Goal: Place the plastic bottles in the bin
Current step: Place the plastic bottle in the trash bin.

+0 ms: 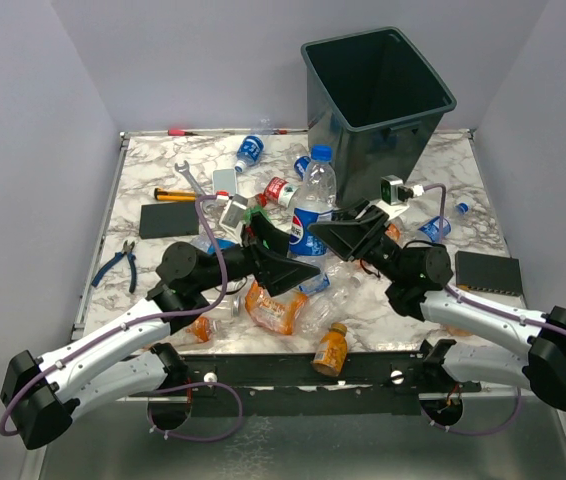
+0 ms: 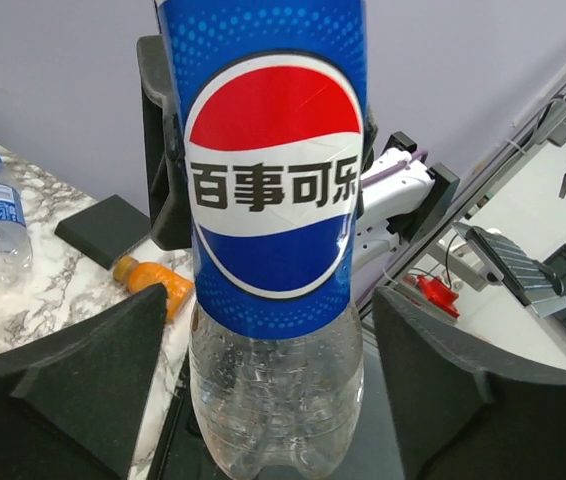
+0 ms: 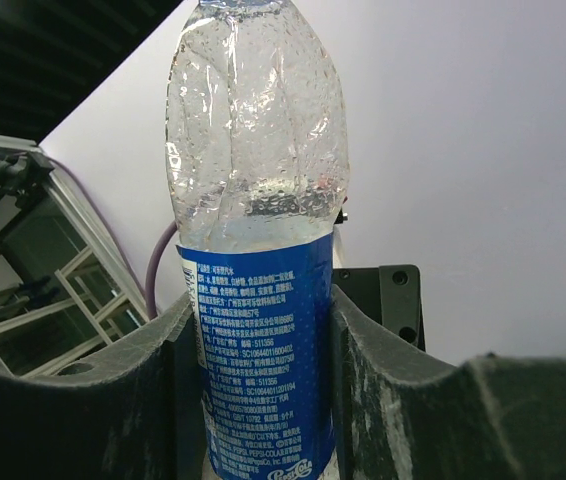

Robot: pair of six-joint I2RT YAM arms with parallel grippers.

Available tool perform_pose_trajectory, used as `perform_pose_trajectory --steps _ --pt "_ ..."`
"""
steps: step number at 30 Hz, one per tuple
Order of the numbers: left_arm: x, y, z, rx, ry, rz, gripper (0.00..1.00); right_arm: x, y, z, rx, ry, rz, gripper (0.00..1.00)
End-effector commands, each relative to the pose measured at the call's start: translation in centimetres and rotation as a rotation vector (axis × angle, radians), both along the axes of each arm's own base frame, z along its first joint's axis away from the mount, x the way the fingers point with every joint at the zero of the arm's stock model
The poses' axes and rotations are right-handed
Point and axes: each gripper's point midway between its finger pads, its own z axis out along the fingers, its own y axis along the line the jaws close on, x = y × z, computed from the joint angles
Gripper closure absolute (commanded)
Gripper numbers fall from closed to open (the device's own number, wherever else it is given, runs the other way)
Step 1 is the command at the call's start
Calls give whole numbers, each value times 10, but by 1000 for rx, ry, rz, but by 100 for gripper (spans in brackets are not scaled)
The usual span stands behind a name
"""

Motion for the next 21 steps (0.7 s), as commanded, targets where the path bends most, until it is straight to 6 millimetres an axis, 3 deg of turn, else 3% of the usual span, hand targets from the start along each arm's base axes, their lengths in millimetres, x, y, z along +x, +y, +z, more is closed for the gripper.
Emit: perform_pose_trajectory --steps 1,5,8,12,17,21 --pt "-11 0 6 -14 -45 -40 22 -6 -3 23 64 -43 -10 54" --pt "-13 2 5 -15 -49 -41 45 -7 0 19 37 -34 -1 47" --pt "-14 5 5 -19 -57 -34 56 -8 4 15 -6 -18 12 29" --pt "-15 9 8 -27 -80 -19 61 -11 5 8 -134 8 1 14" --pt "-13 17 8 60 -169 43 63 -17 -18 4 -424 -40 -143 10" --pt "4 25 -21 269 -285 148 63 -16 -50 5 -659 -91 -284 10"
